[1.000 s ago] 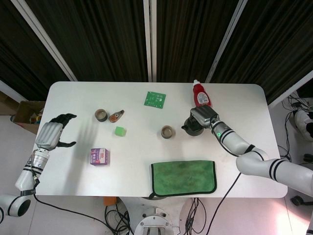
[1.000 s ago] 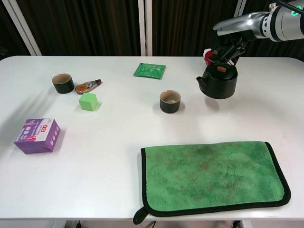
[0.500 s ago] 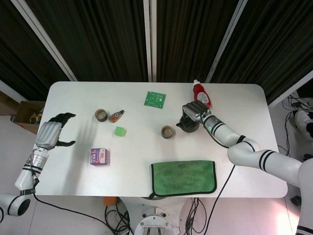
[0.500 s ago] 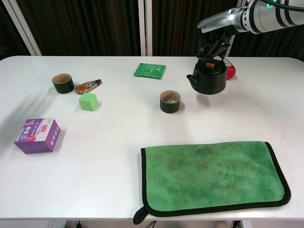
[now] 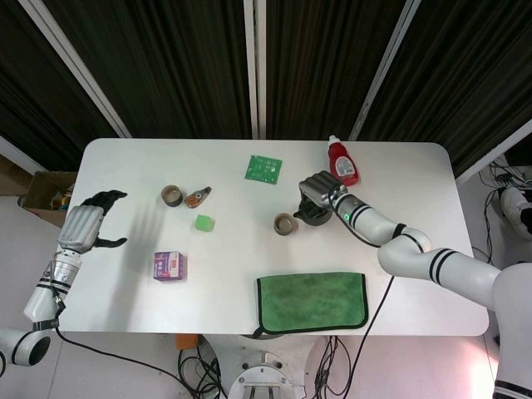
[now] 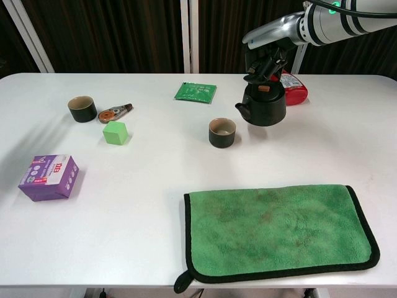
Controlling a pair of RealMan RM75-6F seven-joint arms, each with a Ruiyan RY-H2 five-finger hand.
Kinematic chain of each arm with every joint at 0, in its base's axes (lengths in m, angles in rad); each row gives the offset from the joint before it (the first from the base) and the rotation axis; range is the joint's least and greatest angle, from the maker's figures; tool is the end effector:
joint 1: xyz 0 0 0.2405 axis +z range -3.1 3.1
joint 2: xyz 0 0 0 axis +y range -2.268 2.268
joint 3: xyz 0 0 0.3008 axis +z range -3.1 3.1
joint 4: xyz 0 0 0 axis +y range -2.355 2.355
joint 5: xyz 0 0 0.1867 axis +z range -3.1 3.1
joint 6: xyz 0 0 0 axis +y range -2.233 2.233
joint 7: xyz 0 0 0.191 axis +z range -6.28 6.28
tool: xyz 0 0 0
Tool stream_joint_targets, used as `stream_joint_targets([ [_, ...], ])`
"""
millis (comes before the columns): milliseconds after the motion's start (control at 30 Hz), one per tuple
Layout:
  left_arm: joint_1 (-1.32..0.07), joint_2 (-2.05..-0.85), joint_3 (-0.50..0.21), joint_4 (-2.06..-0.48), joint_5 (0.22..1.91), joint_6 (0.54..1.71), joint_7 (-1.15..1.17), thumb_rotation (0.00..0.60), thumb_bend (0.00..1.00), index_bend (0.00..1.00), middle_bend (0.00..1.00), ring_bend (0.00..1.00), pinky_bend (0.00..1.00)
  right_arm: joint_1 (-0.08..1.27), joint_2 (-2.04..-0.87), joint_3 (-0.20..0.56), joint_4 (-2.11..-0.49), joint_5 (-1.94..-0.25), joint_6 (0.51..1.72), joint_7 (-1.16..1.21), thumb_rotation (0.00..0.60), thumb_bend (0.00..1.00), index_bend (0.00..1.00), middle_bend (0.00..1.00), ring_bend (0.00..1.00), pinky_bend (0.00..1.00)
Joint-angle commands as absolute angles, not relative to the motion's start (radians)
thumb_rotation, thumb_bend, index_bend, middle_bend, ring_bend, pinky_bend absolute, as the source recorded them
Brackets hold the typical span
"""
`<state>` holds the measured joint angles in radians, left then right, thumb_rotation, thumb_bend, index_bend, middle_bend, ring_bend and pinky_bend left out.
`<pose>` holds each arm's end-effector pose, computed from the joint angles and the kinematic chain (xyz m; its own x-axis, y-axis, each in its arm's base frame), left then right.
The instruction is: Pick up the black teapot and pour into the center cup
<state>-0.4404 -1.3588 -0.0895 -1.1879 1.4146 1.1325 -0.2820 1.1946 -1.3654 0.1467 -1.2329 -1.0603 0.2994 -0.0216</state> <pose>-0.3372 0.3706 0.1130 0.3099 0.1575 0.9376 0.9467 -0.1419 -0.2891 -0.0948 -0.5073 0.0106 0.6426 -0.4761 0.6003 -0.7552 -0.5261 0.3911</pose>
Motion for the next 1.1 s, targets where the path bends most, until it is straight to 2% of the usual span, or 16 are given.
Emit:
stream_joint_targets([
  [33, -0.440, -1.361, -0.089, -1.184, 1.413, 1.131, -0.286, 0.600, 0.00, 0.19, 0.16, 0.15, 0.28, 1.206, -1.377, 0.148, -1.215, -1.093, 0.290, -0.017, 0.600, 0.65, 1.00, 0.98, 0.88, 0.58],
  [567, -0.441, -1.367, -0.090, -1.170, 1.418, 1.133, -0.301, 0.600, 0.00, 0.19, 0.16, 0.15, 0.28, 1.262, -1.415, 0.138, -1.160, -1.160, 0.259, -0.016, 0.600, 0.65, 1.00, 0.98, 0.88, 0.58],
  [1100, -0.441, -1.374, -0.089, -1.155, 1.424, 1.138, -0.319, 0.600, 0.00, 0.19, 0.16, 0.15, 0.28, 1.323, -1.425, 0.097, -1.163, -1.132, 0.257, -0.067, 0.600, 0.65, 1.00, 0.98, 0.88, 0.58],
])
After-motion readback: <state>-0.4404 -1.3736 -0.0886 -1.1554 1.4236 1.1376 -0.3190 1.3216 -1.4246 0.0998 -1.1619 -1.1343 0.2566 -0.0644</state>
